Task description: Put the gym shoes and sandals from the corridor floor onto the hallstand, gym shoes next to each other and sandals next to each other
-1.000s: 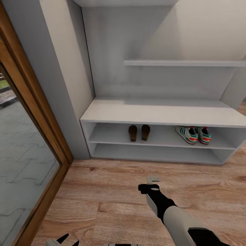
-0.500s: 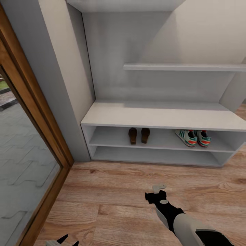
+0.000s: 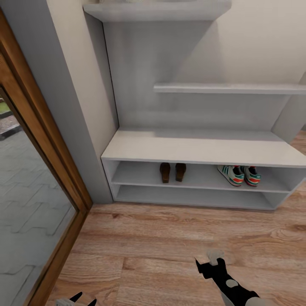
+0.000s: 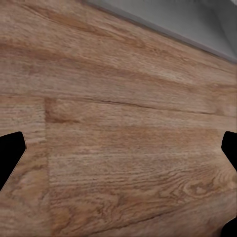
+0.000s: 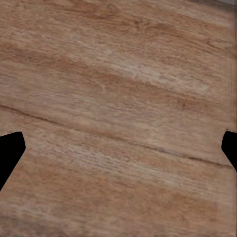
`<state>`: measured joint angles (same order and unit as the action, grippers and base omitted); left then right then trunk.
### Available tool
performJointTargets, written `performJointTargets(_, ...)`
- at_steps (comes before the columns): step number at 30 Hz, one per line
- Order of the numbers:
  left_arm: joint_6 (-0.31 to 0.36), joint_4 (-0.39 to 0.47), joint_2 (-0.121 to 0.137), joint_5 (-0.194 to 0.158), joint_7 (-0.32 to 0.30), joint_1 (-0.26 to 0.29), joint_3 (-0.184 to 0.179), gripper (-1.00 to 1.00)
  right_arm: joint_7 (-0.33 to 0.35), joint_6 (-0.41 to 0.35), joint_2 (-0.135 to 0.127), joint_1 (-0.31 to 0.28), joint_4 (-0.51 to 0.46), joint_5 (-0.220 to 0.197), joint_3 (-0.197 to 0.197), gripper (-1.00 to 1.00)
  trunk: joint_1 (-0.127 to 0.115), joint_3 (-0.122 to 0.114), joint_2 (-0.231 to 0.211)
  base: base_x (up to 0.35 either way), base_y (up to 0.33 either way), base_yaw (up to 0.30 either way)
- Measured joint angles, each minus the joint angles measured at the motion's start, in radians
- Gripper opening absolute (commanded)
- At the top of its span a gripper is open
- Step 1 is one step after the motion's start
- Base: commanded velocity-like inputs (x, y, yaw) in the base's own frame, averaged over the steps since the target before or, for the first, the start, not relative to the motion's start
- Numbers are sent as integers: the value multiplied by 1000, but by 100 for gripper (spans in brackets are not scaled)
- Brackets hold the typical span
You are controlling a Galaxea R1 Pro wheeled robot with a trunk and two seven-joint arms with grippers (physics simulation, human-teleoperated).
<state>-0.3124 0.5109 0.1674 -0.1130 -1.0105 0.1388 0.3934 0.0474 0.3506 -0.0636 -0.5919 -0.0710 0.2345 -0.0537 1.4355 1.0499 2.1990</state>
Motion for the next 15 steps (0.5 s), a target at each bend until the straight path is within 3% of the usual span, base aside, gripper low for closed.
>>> performJointTargets(3, -1, 0, 0, 0, 36, 0, 0, 100, 9, 80, -18, 72, 1, 1, -1, 100, -12, -9, -21, 0, 0, 0)
performJointTargets(15, -3, -2, -1, 2, 97, -1, -1, 100, 8, 168, -26, 150, 1, 1, -2, 100, -58, -47, -105, 0, 0, 0)
